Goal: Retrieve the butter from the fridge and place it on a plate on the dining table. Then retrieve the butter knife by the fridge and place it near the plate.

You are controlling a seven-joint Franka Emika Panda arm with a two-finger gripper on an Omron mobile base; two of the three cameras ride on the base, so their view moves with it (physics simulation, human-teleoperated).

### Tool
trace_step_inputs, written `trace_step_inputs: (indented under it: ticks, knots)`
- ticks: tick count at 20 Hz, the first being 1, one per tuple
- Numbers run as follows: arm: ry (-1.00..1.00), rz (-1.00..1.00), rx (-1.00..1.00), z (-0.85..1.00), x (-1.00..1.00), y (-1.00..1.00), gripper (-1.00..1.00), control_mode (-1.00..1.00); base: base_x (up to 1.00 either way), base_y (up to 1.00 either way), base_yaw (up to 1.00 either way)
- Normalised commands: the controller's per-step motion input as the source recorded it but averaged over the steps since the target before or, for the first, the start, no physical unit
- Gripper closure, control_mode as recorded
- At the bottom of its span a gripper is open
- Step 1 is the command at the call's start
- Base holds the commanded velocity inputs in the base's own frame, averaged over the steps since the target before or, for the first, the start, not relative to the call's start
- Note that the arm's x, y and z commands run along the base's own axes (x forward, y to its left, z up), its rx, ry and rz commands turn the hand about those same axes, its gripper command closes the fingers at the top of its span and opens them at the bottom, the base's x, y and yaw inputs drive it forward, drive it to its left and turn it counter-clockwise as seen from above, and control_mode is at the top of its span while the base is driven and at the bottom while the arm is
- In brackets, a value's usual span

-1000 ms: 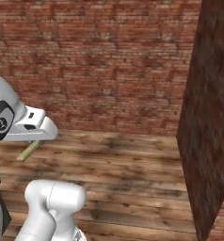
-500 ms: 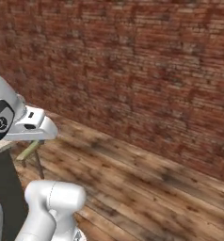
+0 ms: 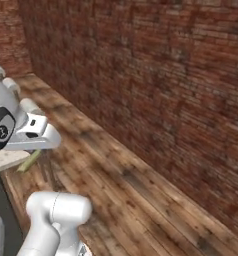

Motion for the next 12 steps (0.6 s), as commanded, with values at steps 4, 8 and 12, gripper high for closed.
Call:
trace_step_inputs:
  ticks: [4,8,12]
  knots:
    - [0.00,0.00,0.00,0.00,0.00,0.00,1.00,1.00,1.00,-0.15,0.24]
    - [0.00,0.00,0.00,0.00,0.00,0.00,1.00,1.00,1.00,-0.33,0.31]
    - [0.00,0.00,0.00,0.00,0.00,0.00,1.00,1.00,1.00,-0.45,0.42]
